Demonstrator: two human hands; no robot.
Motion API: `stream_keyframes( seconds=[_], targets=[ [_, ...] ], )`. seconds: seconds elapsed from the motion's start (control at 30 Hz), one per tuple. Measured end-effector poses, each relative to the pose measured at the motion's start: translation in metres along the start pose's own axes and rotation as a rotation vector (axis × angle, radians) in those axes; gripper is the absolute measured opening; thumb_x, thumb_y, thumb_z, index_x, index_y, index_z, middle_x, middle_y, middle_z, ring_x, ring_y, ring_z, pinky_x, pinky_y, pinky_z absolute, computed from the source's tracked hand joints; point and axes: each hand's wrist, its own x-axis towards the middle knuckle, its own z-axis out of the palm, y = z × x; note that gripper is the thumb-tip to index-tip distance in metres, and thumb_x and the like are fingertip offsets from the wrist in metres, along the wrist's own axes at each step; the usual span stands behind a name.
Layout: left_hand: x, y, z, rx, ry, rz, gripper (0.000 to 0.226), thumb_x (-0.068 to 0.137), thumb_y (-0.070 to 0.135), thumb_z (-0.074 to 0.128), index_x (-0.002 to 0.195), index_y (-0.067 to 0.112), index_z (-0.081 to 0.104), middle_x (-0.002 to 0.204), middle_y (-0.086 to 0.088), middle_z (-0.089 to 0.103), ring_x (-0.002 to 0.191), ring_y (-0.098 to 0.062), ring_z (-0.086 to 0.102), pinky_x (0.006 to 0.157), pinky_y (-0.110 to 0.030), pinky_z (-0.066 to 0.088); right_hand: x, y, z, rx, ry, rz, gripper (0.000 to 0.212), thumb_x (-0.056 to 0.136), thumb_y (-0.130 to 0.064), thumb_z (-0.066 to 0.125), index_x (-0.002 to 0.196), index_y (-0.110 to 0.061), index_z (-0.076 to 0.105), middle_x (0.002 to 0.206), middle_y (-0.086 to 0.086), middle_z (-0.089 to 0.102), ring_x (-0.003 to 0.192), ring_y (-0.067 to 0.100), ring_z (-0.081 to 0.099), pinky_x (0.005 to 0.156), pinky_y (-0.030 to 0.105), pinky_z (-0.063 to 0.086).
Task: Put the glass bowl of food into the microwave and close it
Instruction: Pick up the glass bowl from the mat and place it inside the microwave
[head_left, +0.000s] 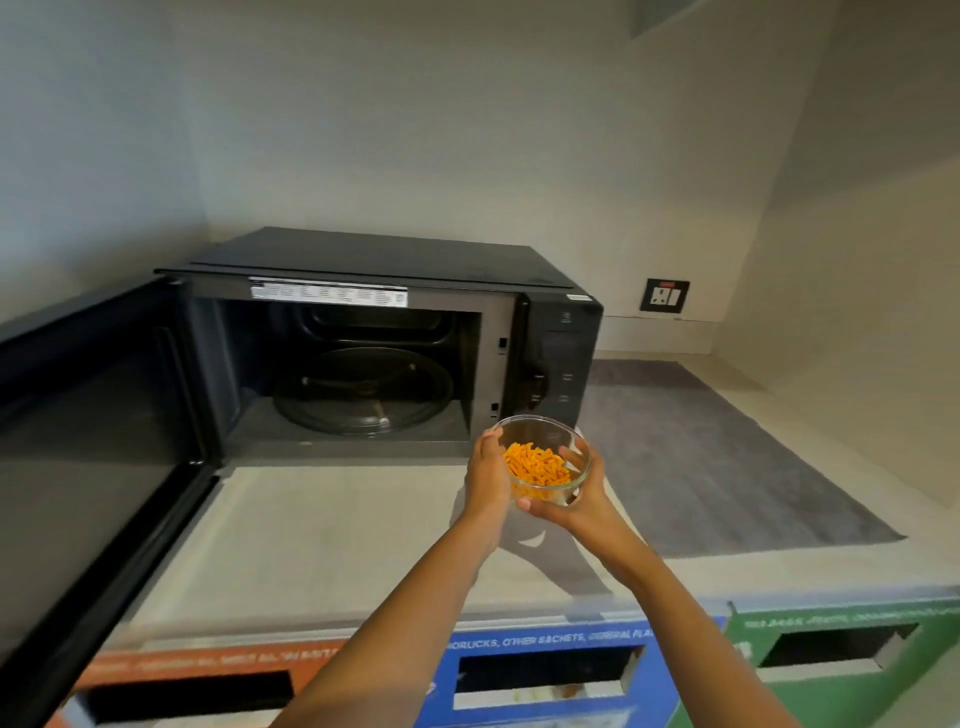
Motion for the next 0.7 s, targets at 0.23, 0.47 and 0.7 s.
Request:
stream_keyframes(
  seconds=[0.23,0.47,0.7],
  targets=[
    [0.026,0.028,-0.08,-0.025,0.16,-0.003,0.045,0.1,0.041,0.033,0.14,0.024,0.042,0.135,-0.002,0.054,0.124,-0.022,0.05,0.087,-0.026,0.036,0.037,-0.022,0.078,0.033,-0.156,-0.08,0.098,0.05,-0.051,0.082,0.123,-0.055,0.018,0.14,-0.012,0.025,0.117,0.002,0.041,0.078,0.005,0.041],
    [0.082,0.048,-0.126,-0.05,0.26,0.038,0.044,0.099,0.036,0.033,0.129,0.012,0.056,0.126,-0.015,0.062,0.117,-0.029,0.057,0.084,-0.029,0.042,0.095,-0.03,0.126,-0.019,-0.216,-0.121,0.111,0.051,-0.055,0.081,0.137,-0.047,0.011,0.143,-0.011,0.011,0.13,0.008,0.028,0.102,0.02,0.034],
    [0.14,0.07,-0.147,-0.03,0.3,0.067,0.04,0.098,0.032,0.039,0.131,0.015,0.055,0.128,-0.016,0.062,0.12,-0.031,0.057,0.106,-0.042,0.044,0.16,-0.035,0.146,0.023,-0.257,-0.109,0.11,0.057,-0.047,0.082,0.141,-0.037,0.011,0.148,-0.002,0.018,0.133,0.018,0.031,0.107,0.037,0.038]
  ],
)
